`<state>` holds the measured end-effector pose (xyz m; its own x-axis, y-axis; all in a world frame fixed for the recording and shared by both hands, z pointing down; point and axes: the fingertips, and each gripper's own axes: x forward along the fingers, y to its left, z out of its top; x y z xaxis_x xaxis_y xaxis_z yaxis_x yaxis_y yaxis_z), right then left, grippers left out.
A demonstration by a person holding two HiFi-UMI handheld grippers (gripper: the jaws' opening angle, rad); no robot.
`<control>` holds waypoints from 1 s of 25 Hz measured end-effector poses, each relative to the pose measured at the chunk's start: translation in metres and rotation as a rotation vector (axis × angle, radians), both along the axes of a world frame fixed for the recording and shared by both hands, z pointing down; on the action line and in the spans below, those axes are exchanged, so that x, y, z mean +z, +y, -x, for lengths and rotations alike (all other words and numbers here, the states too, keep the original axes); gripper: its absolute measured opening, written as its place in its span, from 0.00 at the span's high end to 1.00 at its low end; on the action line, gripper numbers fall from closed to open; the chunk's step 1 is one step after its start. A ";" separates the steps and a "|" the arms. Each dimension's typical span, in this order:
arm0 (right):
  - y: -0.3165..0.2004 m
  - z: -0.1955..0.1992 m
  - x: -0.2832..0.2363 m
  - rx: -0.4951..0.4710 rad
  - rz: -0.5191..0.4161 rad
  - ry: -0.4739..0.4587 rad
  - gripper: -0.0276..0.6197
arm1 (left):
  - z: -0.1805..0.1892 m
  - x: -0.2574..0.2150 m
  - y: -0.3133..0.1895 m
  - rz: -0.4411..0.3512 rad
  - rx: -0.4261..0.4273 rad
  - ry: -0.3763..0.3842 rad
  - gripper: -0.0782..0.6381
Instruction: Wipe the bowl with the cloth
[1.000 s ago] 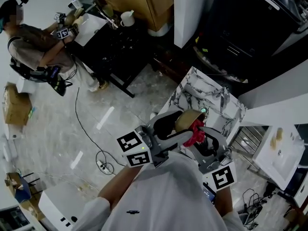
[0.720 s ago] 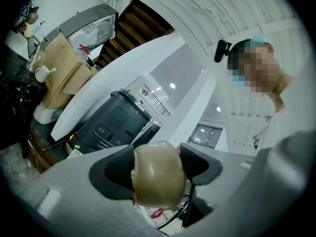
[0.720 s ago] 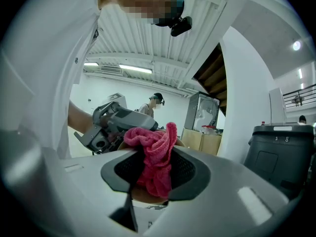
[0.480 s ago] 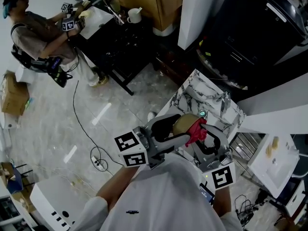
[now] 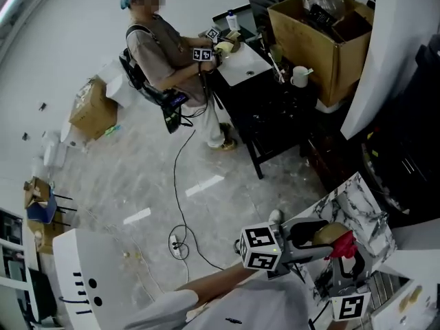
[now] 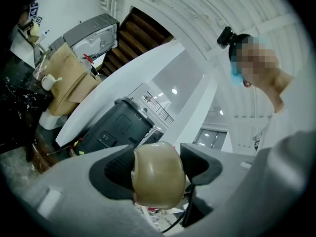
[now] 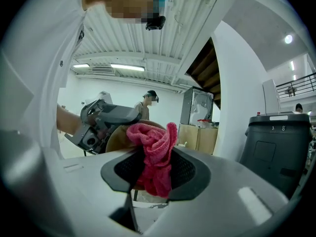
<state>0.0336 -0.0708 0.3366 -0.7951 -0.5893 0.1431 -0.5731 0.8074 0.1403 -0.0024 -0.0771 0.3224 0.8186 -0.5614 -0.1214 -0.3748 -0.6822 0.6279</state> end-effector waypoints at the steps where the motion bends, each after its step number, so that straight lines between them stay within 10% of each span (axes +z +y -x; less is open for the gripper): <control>1: 0.000 0.001 -0.001 -0.003 -0.001 0.002 0.73 | 0.002 -0.003 -0.001 -0.005 -0.003 0.004 0.47; 25: 0.018 -0.012 -0.009 0.026 0.054 -0.138 0.73 | -0.004 0.011 -0.016 0.007 -0.055 -0.065 0.47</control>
<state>0.0455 -0.0526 0.3277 -0.7937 -0.6047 0.0656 -0.6051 0.7960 0.0156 0.0018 -0.0933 0.3336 0.7923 -0.6067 -0.0648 -0.4520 -0.6549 0.6057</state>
